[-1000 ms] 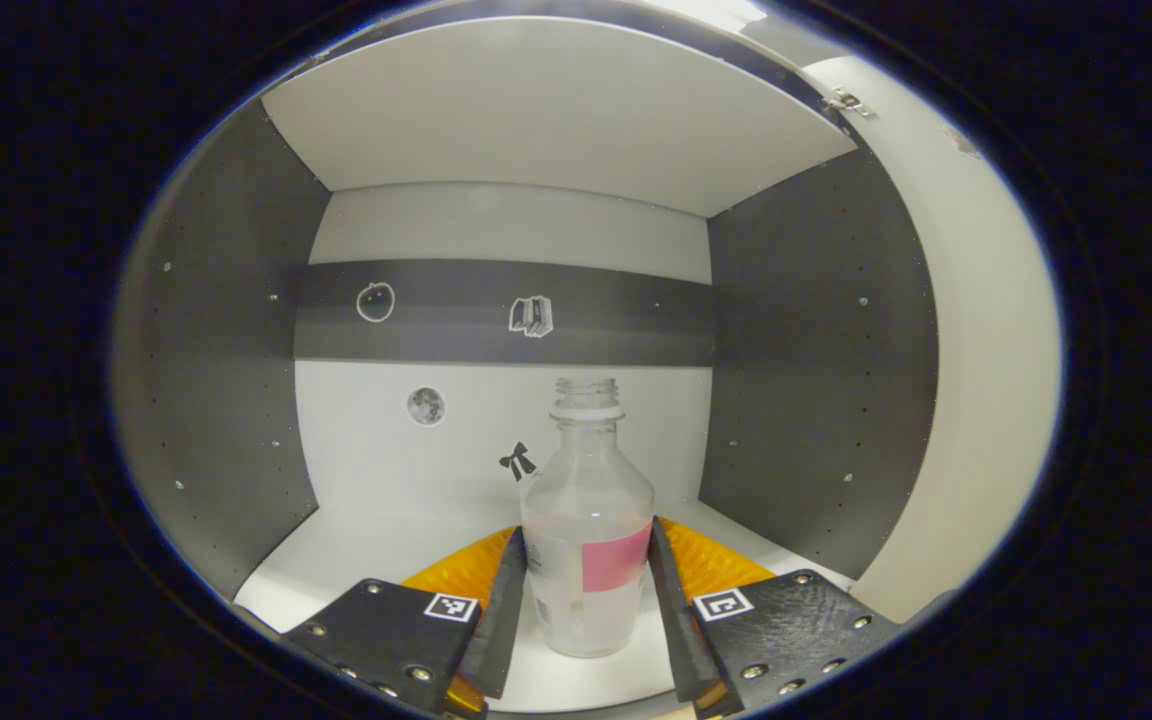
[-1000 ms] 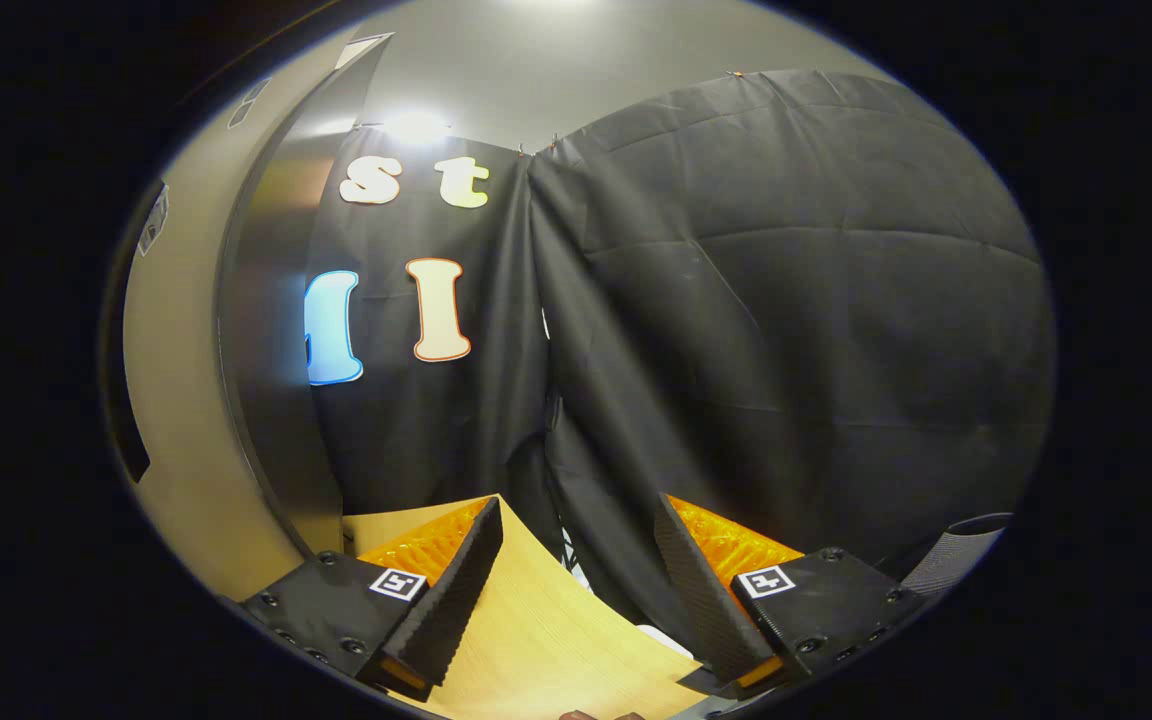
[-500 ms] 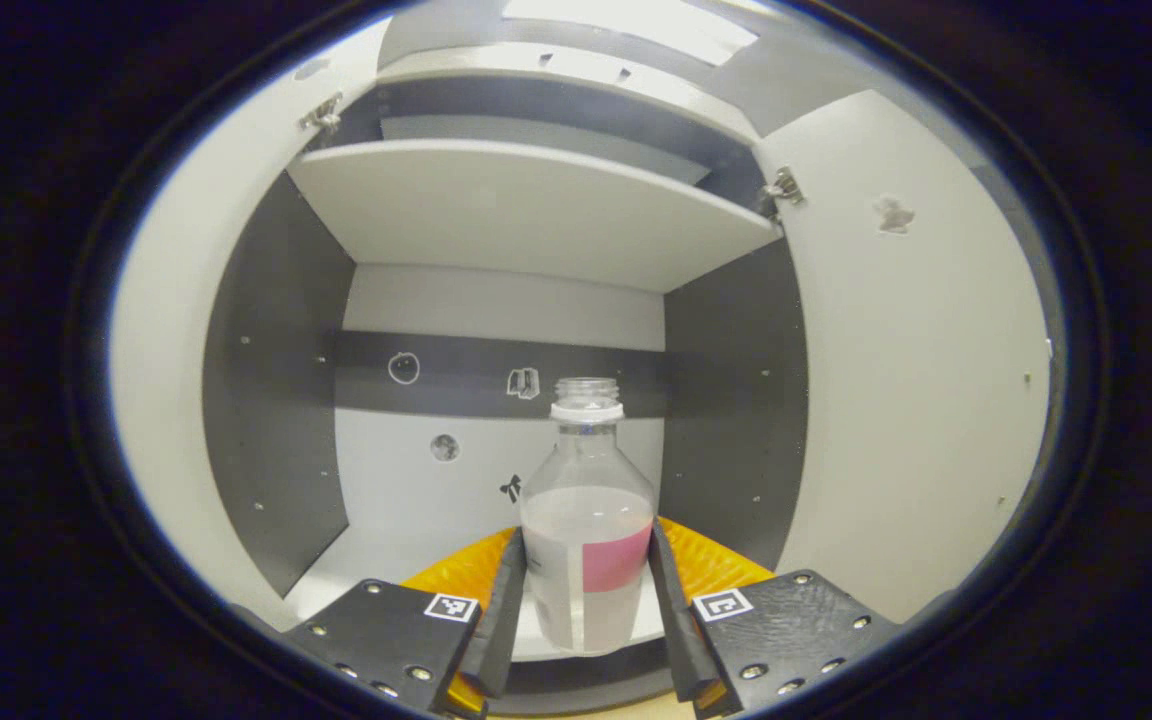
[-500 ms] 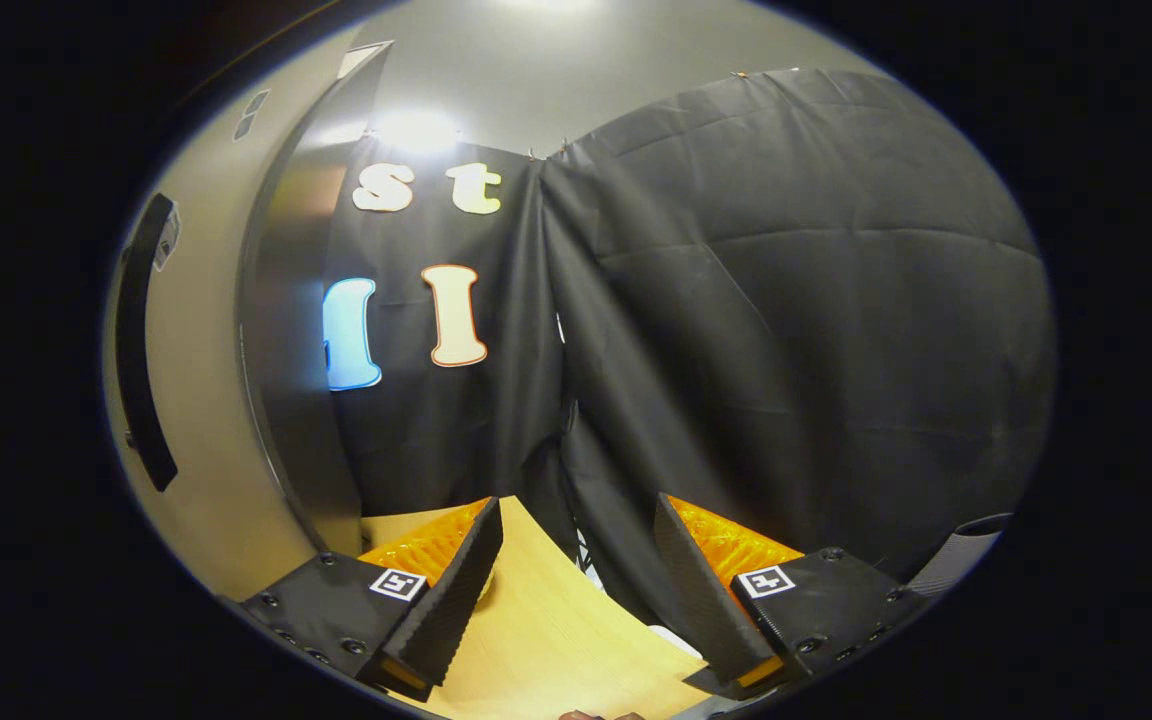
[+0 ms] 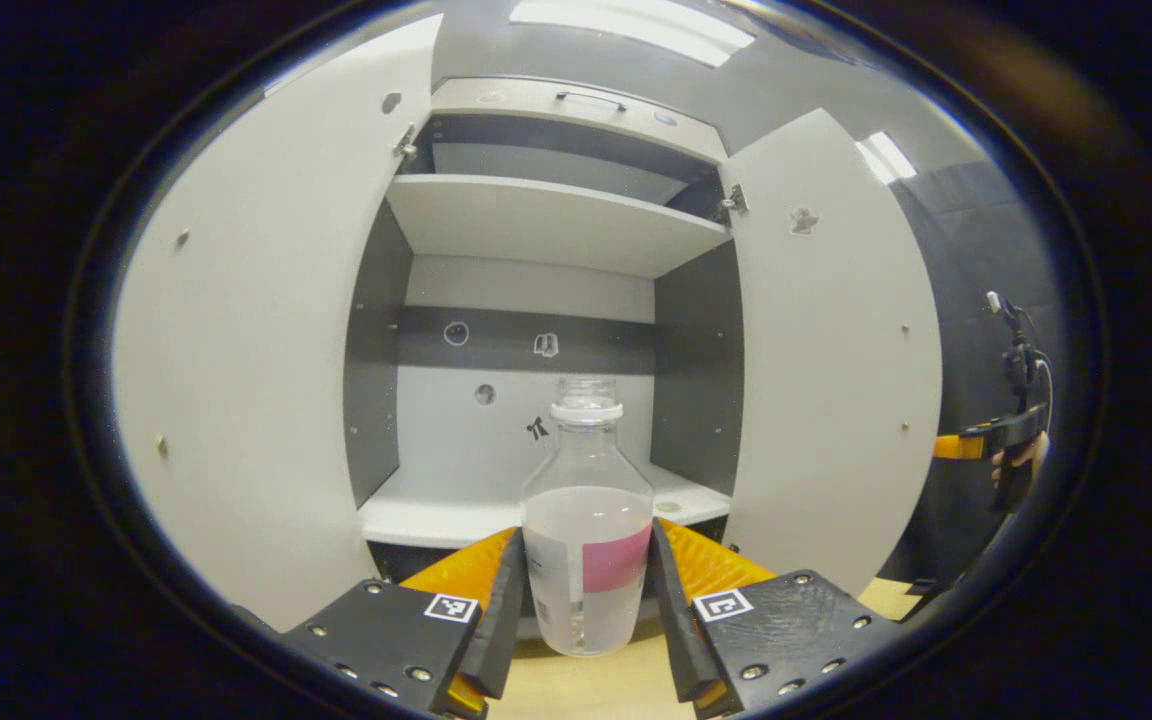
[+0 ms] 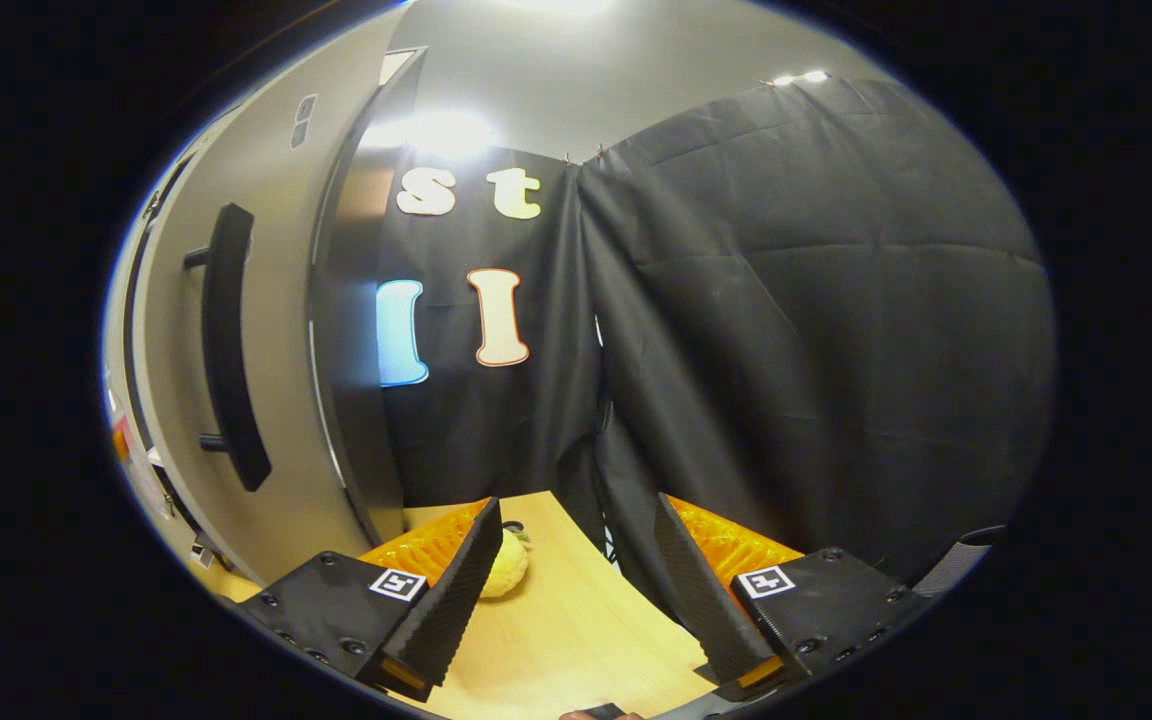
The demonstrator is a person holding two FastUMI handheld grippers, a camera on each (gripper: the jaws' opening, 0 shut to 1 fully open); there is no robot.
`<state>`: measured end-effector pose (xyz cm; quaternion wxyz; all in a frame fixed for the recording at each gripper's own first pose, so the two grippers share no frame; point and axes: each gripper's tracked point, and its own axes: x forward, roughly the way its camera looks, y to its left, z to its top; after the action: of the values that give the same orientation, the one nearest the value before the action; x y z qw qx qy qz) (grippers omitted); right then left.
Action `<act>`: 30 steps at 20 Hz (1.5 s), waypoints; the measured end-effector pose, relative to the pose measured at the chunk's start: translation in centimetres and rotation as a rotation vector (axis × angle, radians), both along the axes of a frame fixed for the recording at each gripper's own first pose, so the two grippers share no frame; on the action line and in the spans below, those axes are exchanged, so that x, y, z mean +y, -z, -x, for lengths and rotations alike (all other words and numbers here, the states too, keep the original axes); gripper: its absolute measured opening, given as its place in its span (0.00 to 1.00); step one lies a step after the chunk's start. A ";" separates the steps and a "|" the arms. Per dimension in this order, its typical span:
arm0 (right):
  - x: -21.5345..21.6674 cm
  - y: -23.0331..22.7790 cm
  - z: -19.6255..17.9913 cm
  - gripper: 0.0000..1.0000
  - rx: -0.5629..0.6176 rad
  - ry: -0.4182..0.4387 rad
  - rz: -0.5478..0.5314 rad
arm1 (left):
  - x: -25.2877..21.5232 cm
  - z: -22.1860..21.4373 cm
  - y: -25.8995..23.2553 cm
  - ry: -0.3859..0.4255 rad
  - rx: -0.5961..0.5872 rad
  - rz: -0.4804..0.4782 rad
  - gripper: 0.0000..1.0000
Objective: Grasp the bottle in the cabinet with the left hand and place it on the coaster, then close the right door with the right hand and the left door with the left hand.
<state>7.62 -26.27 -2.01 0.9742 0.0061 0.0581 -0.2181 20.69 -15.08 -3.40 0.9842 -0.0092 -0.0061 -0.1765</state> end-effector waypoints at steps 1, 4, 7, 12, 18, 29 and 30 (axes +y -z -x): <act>0.2 0.1 0.5 0.93 0.011 0.000 0.008 | 0.4 1.4 1.1 -0.002 0.010 0.007 0.63; 0.9 0.1 1.6 0.93 0.020 -0.001 -0.003 | 1.5 4.1 4.9 -0.011 0.041 0.007 0.63; 2.2 -0.2 2.4 0.97 0.012 0.002 -0.007 | 1.1 6.8 8.4 0.021 0.089 0.040 0.63; 5.1 1.7 3.7 0.93 0.064 -0.055 -0.006 | 0.9 9.3 13.2 0.031 0.108 0.056 0.63; 5.7 4.3 6.3 0.97 0.132 -0.038 -0.076 | 0.3 10.8 18.4 0.026 0.136 0.020 0.63; 4.3 6.9 9.7 0.97 0.234 0.020 -0.093 | -1.6 11.4 26.8 0.064 0.179 -0.095 0.63; 4.3 7.2 9.9 0.97 0.240 0.025 -0.101 | -1.8 11.5 27.4 0.069 0.186 -0.101 0.63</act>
<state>-2.23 -21.96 -9.22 0.9558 0.0299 0.1852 -0.2263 9.22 -16.93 -30.81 0.9731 0.0242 0.0944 -0.2087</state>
